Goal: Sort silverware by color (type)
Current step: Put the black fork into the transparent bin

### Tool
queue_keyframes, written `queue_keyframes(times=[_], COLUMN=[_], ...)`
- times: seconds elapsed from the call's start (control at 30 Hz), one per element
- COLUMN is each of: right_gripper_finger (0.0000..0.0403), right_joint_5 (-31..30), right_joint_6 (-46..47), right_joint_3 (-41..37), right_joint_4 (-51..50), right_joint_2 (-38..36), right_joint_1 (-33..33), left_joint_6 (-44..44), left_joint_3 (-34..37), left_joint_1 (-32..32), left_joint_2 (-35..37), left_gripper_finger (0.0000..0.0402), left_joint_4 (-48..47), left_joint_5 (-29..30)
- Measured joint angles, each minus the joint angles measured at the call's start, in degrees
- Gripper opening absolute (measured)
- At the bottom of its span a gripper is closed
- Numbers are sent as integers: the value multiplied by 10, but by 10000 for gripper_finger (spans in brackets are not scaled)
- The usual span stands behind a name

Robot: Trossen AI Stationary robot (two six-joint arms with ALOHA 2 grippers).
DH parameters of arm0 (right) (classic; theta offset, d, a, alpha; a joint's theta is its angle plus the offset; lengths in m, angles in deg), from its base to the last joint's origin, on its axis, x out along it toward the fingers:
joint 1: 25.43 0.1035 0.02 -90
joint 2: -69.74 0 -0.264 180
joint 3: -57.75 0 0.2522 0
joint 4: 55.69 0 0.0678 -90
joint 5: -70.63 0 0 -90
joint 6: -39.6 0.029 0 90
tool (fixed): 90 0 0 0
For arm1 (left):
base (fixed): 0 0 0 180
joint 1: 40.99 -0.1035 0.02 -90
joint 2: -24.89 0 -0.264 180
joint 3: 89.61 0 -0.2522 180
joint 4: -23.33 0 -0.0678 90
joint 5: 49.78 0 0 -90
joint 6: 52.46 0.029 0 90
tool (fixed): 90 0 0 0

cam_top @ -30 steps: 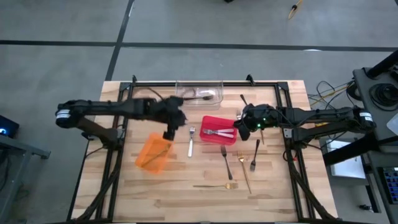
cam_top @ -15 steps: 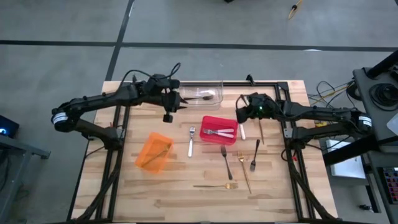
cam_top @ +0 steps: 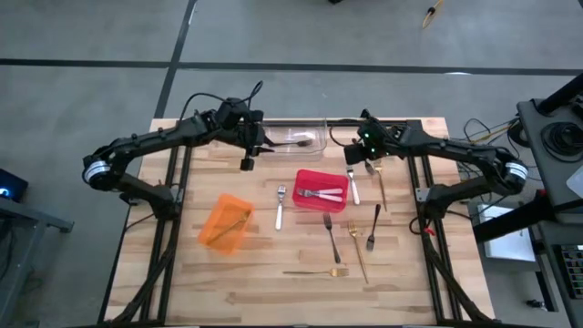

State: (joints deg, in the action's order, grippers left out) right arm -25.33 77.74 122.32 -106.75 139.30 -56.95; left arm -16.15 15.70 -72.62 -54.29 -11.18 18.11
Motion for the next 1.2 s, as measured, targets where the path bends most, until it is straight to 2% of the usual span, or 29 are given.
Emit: queue_keyframes(times=[0.23,0.4,0.5,0.63,0.9,1.2], right_gripper_finger=[79,79,79,79,79,83], right_joint_5=[1,2,6,28,45,49], right_joint_6=[-29,-47,-48,-47,-7,29], right_joint_3=[72,95,87,56,5,-27], right_joint_4=[-129,-231,-265,-273,-266,-233], right_joint_2=[62,93,96,79,34,20], right_joint_1=[-1,-1,-1,-1,0,0], left_joint_6=[-26,-31,-35,-46,-67,-88], left_joint_3=[0,0,1,10,46,52], left_joint_1=[0,1,1,6,19,20], left_joint_2=[2,3,5,13,49,91], left_gripper_finger=[71,71,71,63,43,41], left_joint_4=[-7,-49,-77,-90,-93,-70], left_joint_5=[0,-2,-36,-73,-74,-75])
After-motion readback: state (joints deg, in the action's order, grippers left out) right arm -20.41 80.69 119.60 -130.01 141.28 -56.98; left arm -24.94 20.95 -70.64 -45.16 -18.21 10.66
